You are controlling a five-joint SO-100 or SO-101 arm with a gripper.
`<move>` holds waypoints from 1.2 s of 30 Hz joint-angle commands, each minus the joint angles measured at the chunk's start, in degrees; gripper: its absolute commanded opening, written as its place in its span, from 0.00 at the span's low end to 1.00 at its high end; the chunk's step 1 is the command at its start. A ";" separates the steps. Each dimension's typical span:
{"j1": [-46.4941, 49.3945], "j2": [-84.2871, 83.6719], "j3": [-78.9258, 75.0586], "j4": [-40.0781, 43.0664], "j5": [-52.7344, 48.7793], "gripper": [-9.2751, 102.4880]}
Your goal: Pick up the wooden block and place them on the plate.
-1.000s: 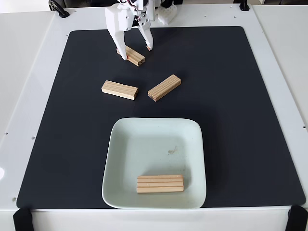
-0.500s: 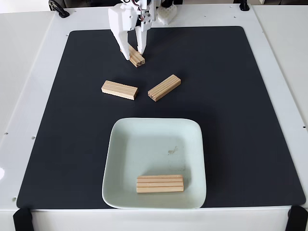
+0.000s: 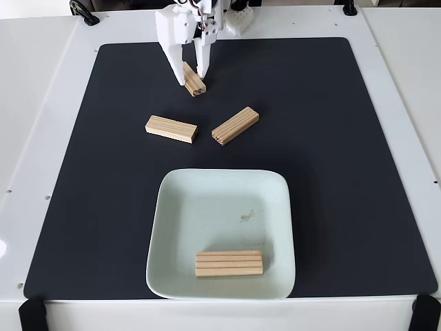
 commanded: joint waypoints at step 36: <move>-21.18 -47.46 -88.68 0.97 135.35 0.08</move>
